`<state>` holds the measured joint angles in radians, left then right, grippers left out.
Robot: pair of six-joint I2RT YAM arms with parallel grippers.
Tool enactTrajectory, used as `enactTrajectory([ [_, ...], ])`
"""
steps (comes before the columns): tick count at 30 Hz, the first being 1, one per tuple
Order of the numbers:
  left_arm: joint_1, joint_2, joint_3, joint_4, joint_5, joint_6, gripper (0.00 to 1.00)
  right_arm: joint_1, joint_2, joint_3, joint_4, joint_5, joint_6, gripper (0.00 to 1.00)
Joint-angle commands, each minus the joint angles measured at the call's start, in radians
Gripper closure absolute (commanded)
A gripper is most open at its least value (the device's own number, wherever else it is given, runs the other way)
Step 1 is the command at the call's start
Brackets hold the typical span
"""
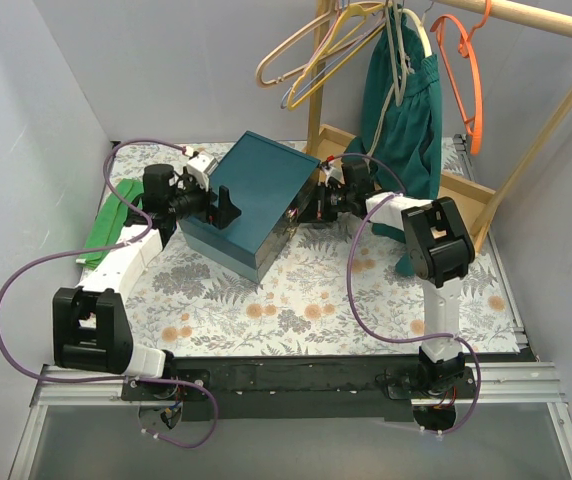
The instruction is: Sort the tools into containers
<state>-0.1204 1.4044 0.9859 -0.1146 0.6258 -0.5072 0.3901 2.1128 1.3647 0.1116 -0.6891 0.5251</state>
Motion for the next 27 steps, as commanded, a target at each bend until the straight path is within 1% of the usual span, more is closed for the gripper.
enactTrajectory([
  [1,-0.007,0.024,0.031,-0.089,-0.014,-0.001,0.11,0.007,-0.123,-0.012,-0.07,0.074,-0.147,0.92],
  [2,-0.007,0.025,0.039,-0.089,-0.012,-0.001,0.11,0.007,-0.141,-0.012,-0.105,0.107,-0.186,0.89],
  [3,-0.008,0.024,0.057,-0.088,-0.003,-0.002,0.12,0.006,-0.18,-0.012,-0.189,0.179,-0.216,0.87],
  [5,-0.008,0.019,0.079,-0.086,0.005,-0.001,0.12,0.0,-0.223,-0.036,-0.228,0.233,-0.287,0.84],
  [6,-0.008,0.018,0.103,-0.082,0.005,-0.011,0.12,-0.003,-0.272,-0.05,-0.24,0.276,-0.31,0.79],
  [7,-0.008,0.013,0.118,-0.079,0.005,-0.017,0.12,-0.005,-0.298,-0.064,-0.265,0.295,-0.365,0.77],
  [10,-0.008,0.008,0.18,-0.068,0.014,-0.04,0.12,-0.008,-0.404,-0.145,-0.253,0.283,-0.439,0.71],
  [11,-0.008,0.004,0.194,-0.066,0.008,-0.047,0.12,-0.008,-0.428,-0.173,-0.265,0.275,-0.511,0.69],
  [12,-0.007,0.001,0.209,-0.062,-0.001,-0.054,0.11,-0.01,-0.465,-0.18,-0.283,0.26,-0.542,0.65],
  [14,-0.008,-0.011,0.243,-0.06,-0.015,-0.059,0.04,-0.008,-0.5,-0.197,-0.338,0.25,-0.646,0.6],
  [15,-0.008,-0.016,0.25,-0.06,-0.023,-0.057,0.02,-0.01,-0.543,-0.214,-0.355,0.241,-0.677,0.55],
  [16,-0.008,-0.024,0.255,-0.065,-0.029,-0.056,0.02,-0.01,-0.568,-0.226,-0.38,0.24,-0.723,0.46],
  [17,-0.008,-0.031,0.26,-0.077,-0.047,-0.044,0.02,-0.008,-0.598,-0.245,-0.4,0.241,-0.756,0.4],
  [18,-0.008,-0.047,0.258,-0.083,-0.055,-0.031,0.02,-0.01,-0.661,-0.284,-0.414,0.244,-0.827,0.36],
  [19,-0.008,-0.056,0.251,-0.091,-0.066,-0.013,0.02,-0.008,-0.692,-0.297,-0.435,0.246,-0.859,0.33],
  [20,-0.008,-0.067,0.223,-0.099,-0.101,0.01,0.02,-0.008,-0.72,-0.308,-0.455,0.252,-0.881,0.12],
  [21,-0.008,-0.087,0.203,-0.1,-0.133,0.015,0.02,-0.01,-0.773,-0.321,-0.49,0.275,-0.905,0.02],
  [23,-0.005,-0.105,0.14,-0.089,-0.19,0.018,0.02,-0.008,-0.826,-0.354,-0.512,0.304,-0.889,0.02],
  [24,-0.002,-0.12,0.119,-0.08,-0.246,0.003,0.02,-0.01,-0.87,-0.361,-0.529,0.377,-0.863,0.01],
  [25,0.002,-0.125,0.099,-0.07,-0.274,-0.01,0.02,-0.01,-0.888,-0.369,-0.541,0.417,-0.794,0.01],
  [26,0.013,-0.13,0.074,-0.042,-0.306,-0.02,0.02,-0.008,-0.902,-0.368,-0.565,0.451,-0.78,0.01],
  [27,0.014,-0.134,0.033,-0.021,-0.395,-0.025,0.02,-0.01,-0.922,-0.365,-0.59,0.512,-0.774,0.01],
])
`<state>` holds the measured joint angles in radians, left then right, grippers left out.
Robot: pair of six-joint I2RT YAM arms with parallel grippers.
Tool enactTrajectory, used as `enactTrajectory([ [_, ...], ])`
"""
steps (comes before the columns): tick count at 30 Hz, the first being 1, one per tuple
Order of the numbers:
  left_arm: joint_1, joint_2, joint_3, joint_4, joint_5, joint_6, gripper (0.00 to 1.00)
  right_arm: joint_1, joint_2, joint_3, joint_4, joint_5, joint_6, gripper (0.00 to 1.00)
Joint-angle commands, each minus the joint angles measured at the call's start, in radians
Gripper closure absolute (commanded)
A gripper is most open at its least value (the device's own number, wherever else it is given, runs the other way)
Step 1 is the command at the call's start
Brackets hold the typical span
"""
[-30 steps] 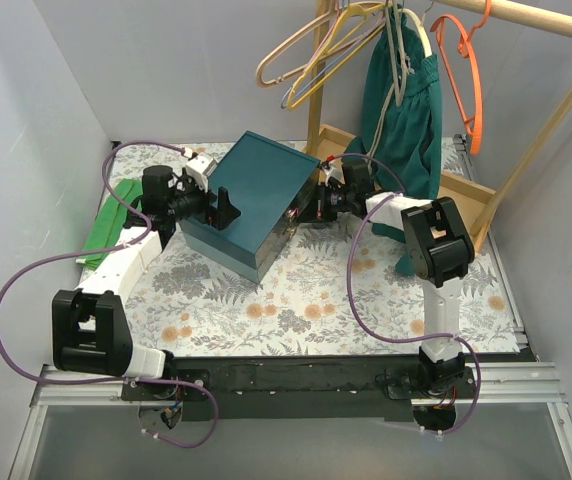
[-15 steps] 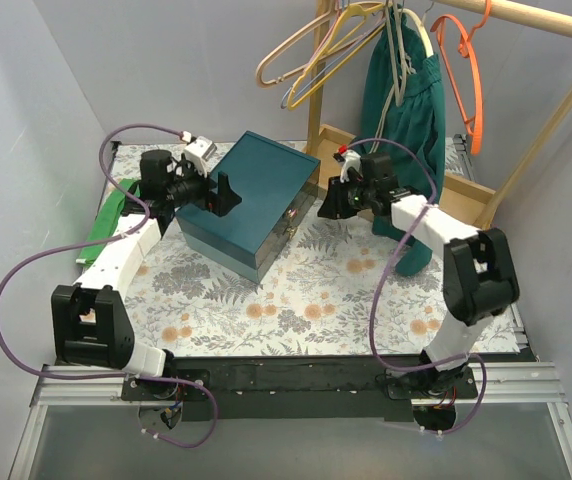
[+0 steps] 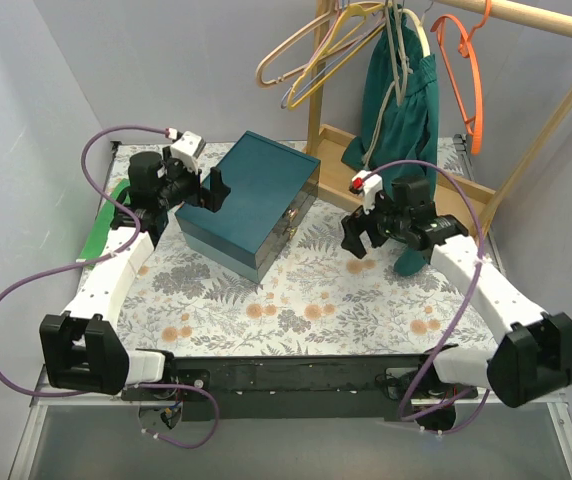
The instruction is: Sort the tools into containers
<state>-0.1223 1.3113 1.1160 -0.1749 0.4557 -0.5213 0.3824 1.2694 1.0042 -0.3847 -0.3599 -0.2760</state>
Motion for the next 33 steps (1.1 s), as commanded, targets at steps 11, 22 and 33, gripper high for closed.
enactTrajectory([
  [11,0.121,0.005,-0.211,0.15,-0.486,-0.086,0.02,0.0,-0.221,-0.087,-0.171,0.331,0.015,0.01],
  [22,0.121,0.016,-0.234,0.126,-0.414,-0.062,0.02,0.0,-0.223,-0.079,-0.134,0.352,-0.011,0.01],
  [33,0.121,-0.009,-0.271,0.127,-0.365,-0.04,0.02,0.0,-0.177,-0.059,-0.106,0.334,-0.022,0.02],
])
